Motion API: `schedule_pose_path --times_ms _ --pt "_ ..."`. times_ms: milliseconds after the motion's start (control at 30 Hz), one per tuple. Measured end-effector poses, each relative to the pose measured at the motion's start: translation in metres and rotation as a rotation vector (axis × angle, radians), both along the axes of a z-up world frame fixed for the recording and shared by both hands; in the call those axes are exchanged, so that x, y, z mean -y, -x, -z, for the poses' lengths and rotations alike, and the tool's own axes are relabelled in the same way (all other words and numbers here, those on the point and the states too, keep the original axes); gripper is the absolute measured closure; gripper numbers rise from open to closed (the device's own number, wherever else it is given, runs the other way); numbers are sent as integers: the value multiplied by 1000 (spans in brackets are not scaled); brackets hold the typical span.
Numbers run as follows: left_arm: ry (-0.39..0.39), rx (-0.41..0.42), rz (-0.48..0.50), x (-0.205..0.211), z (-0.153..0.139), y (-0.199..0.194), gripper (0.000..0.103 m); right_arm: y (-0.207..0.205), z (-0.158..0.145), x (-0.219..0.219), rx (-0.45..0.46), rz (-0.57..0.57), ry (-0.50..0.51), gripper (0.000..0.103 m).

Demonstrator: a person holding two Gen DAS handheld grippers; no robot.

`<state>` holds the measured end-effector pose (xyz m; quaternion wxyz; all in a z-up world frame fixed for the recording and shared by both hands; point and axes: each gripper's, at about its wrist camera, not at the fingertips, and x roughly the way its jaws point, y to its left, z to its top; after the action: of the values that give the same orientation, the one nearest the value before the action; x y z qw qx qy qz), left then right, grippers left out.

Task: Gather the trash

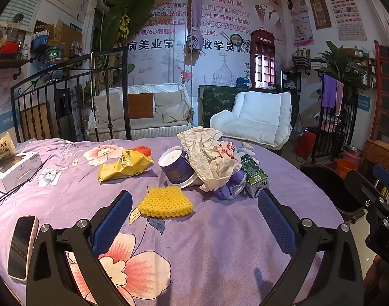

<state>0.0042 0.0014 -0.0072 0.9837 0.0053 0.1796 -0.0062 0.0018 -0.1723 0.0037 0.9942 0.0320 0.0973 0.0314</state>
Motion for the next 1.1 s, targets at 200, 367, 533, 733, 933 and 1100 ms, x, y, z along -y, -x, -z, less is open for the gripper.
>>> schedule_pose_path --times_ms 200,367,533,733,933,1100 --pt "1 5 -1 0 0 1 5 0 0 0 -1 -1 1 5" --pt "2 5 -2 0 1 2 5 1 0 1 -1 0 1 5" --pt "9 -5 0 -2 1 1 5 3 -2 1 -4 -3 1 5" --pt "9 -9 2 -3 2 1 5 3 -5 -1 -9 -7 -1 5" --pt "12 -14 5 -4 4 2 5 4 -4 -2 -9 -6 0 5" --pt "11 -14 4 -4 4 2 5 4 -5 -3 -10 -7 1 5"
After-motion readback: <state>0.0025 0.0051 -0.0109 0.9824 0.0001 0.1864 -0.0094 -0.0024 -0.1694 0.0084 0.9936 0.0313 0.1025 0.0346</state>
